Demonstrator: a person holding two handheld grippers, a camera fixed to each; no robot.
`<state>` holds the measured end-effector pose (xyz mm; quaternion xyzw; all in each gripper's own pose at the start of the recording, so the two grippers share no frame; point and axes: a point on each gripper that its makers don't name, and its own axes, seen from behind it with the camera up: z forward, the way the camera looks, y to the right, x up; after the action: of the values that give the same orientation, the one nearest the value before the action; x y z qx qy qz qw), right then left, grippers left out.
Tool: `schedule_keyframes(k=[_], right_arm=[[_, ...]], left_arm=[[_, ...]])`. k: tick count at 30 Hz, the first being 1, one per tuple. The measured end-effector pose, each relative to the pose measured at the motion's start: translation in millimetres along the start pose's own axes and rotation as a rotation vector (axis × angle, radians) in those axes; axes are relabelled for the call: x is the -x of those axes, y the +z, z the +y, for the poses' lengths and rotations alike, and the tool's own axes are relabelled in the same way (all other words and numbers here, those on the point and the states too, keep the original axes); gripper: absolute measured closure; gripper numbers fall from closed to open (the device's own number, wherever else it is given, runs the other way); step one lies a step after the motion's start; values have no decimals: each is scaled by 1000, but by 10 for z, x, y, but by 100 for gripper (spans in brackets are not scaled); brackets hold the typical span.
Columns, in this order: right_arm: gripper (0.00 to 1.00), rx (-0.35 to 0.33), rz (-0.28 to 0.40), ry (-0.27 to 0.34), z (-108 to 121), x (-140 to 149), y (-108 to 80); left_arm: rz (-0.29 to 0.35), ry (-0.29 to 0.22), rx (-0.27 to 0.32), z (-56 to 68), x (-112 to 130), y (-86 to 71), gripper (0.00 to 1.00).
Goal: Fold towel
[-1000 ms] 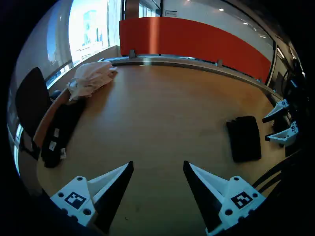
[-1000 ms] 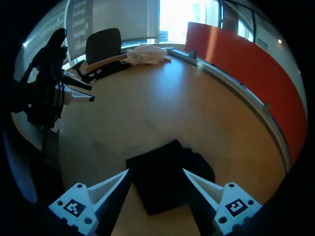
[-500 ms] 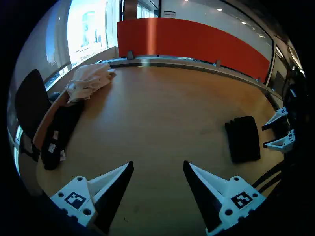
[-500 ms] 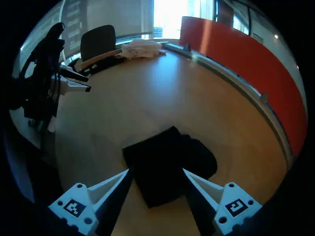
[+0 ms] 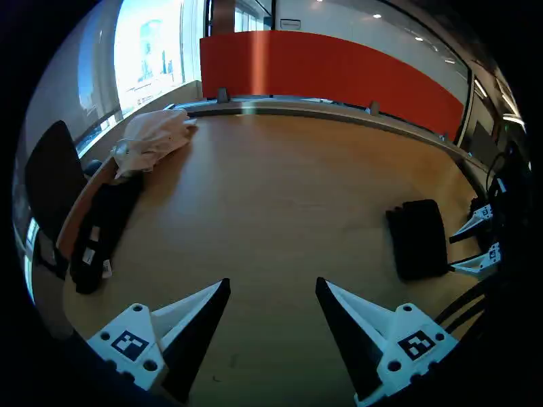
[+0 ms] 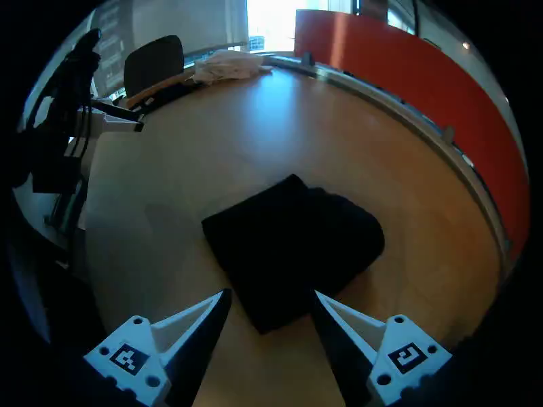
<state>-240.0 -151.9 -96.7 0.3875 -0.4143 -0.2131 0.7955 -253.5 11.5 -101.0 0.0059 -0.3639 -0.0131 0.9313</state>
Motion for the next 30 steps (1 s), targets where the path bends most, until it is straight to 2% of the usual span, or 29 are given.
schedule_keyframes(k=[10, 17, 23, 27, 30], right_arm=[[16, 10, -40, 33, -17, 278, 54], [21, 11, -73, 55, -43, 465, 102], [25, 8, -76, 62, -56, 500, 117], [33, 13, -74, 64, -43, 505, 118], [43, 16, -75, 68, -36, 514, 110]], left_arm=[[0, 1, 3, 15, -2, 3, 7], [0, 1, 4, 22, -1, -4, 7], [0, 1, 5, 29, 5, -6, 6], [0, 1, 6, 39, 7, -2, 7], [0, 1, 8, 46, 11, -3, 7]])
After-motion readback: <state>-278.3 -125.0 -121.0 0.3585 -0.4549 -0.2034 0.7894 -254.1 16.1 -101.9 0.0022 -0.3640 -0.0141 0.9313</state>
